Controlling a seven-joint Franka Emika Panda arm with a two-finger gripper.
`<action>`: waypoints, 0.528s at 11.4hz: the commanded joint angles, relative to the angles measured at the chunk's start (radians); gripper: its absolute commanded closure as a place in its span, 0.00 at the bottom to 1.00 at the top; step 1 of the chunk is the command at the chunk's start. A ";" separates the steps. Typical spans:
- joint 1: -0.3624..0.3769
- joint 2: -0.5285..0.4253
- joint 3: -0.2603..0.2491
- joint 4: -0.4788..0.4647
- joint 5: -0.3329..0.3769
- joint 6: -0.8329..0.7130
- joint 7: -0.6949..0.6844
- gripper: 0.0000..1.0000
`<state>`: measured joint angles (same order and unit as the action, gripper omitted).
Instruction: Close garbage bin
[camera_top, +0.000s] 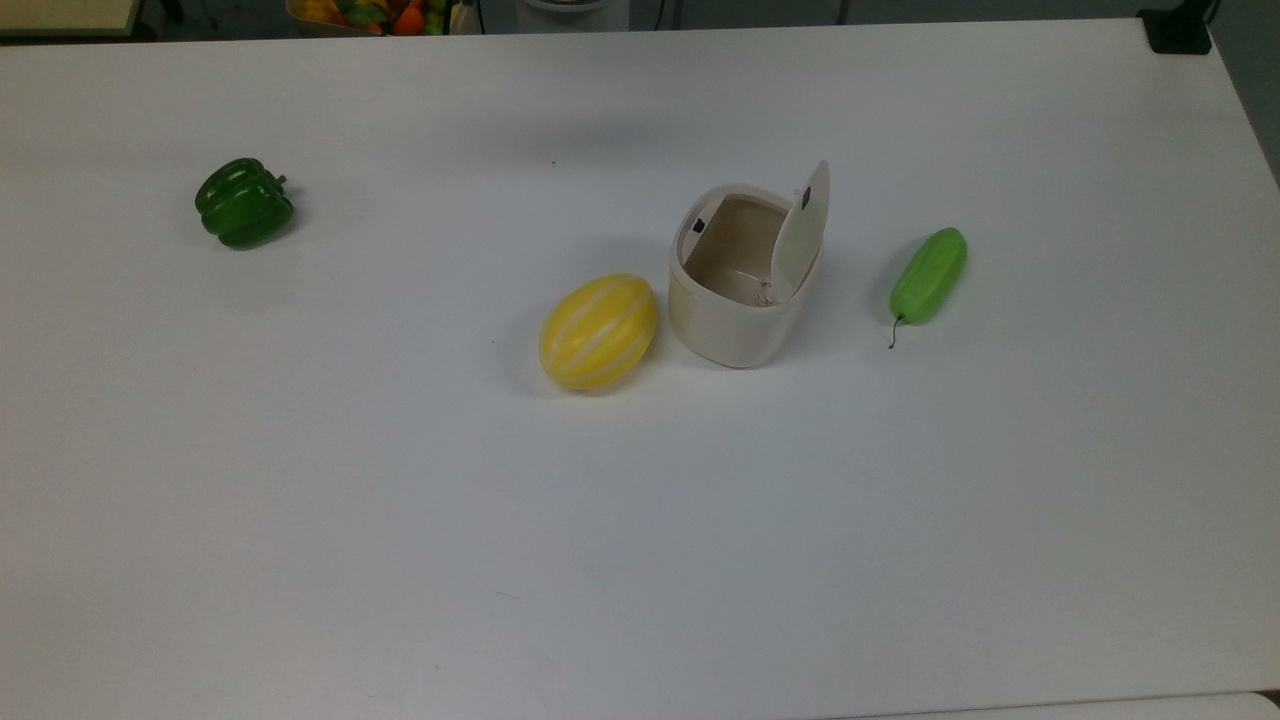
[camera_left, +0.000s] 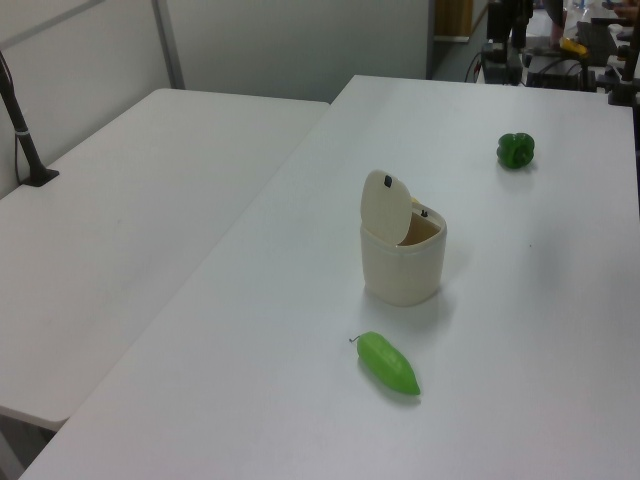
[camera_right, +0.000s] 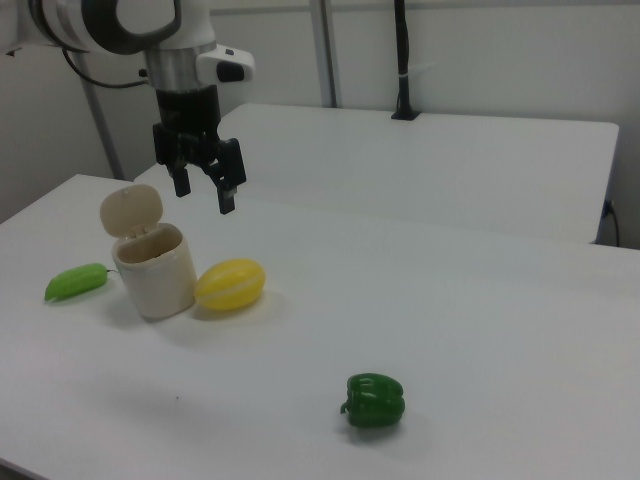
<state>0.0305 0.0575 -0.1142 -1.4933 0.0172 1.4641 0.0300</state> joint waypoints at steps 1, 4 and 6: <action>-0.021 0.001 0.002 -0.021 0.018 -0.008 -0.012 0.00; -0.026 0.002 0.002 -0.019 0.021 0.004 -0.019 0.00; -0.023 0.005 0.002 -0.019 0.033 -0.001 -0.010 0.00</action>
<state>0.0094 0.0679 -0.1138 -1.5020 0.0205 1.4641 0.0279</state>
